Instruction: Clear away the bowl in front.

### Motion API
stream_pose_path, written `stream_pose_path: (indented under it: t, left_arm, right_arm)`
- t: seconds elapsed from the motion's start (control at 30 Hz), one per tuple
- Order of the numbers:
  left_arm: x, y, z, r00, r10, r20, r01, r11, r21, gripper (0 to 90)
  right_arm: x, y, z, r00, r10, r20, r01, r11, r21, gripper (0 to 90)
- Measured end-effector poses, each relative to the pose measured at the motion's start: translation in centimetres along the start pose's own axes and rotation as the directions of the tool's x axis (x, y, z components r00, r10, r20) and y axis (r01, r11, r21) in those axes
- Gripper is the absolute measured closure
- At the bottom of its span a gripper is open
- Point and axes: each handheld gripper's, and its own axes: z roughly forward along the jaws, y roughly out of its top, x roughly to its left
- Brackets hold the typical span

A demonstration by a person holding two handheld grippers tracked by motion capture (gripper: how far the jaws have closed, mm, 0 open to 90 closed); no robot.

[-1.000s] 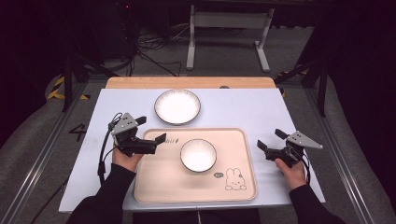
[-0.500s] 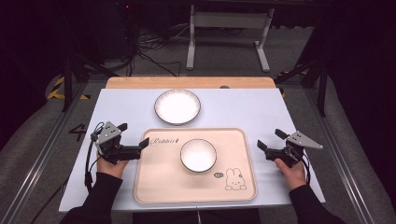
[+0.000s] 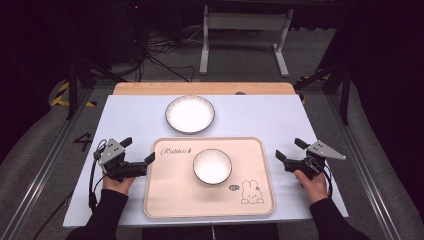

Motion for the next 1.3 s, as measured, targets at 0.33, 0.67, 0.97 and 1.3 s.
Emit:
stream_pose_path:
  t: [0.33, 0.67, 0.97, 1.3]
  left_arm:
    - [0.2, -1.7, 0.1, 0.9971, -0.075, -0.009, 0.075, 0.9964, -0.039, 0.0]
    - [-0.2, -2.1, 0.1, 0.9984, -0.048, -0.028, 0.048, 0.9988, -0.002, 0.0]
    - [-0.7, -2.2, 0.6, 0.999, -0.019, -0.041, 0.02, 0.9993, 0.032, 0.0]
    - [-0.8, -2.2, 0.8, 0.9991, -0.002, -0.042, 0.004, 0.9988, 0.049, 0.0]
  right_arm:
    - [0.0, 0.0, 0.0, 1.0, 0.0, 0.0, 0.0, 1.0, -0.003, 4.9]
    - [0.0, 0.0, -0.1, 1.0, -0.001, -0.002, 0.001, 1.0, -0.006, 4.8]
    - [0.0, 0.0, -0.1, 1.0, -0.003, -0.003, 0.003, 1.0, -0.005, 4.8]
    - [0.0, 0.0, -0.1, 1.0, -0.003, -0.004, 0.003, 1.0, -0.007, 4.8]
